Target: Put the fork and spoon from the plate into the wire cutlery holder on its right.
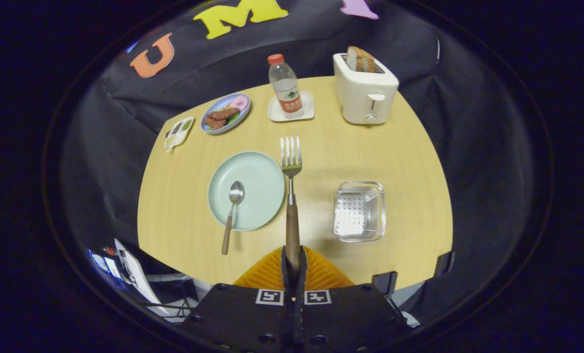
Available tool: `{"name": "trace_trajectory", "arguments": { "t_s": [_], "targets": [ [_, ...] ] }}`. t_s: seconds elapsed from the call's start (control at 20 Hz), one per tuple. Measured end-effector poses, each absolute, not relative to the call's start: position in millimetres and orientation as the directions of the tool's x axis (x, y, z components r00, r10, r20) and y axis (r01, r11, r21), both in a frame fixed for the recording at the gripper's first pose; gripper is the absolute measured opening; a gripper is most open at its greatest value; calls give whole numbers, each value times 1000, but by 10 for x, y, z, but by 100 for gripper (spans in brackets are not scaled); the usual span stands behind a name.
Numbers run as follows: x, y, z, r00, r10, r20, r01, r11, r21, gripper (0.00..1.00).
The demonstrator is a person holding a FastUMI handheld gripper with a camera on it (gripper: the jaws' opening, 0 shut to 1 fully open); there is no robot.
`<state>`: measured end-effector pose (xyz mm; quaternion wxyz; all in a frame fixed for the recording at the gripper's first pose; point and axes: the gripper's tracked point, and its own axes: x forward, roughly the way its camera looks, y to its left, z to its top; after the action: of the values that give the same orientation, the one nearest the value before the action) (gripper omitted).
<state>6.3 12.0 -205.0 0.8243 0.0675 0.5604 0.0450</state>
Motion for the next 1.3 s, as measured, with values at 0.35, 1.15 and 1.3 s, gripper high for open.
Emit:
{"name": "trace_trajectory", "arguments": {
  "t_s": [0.35, 1.15, 1.3],
  "targets": [
    [-225, -489, -2087, 251, 117, -961, 91, 985, 144, 1],
    [-335, -505, -2376, 30, 191, -981, 188, 963, 194, 1],
    [-318, -481, -2424, -20, 205, -978, 209, 958, 197, 4]
  ]
}}
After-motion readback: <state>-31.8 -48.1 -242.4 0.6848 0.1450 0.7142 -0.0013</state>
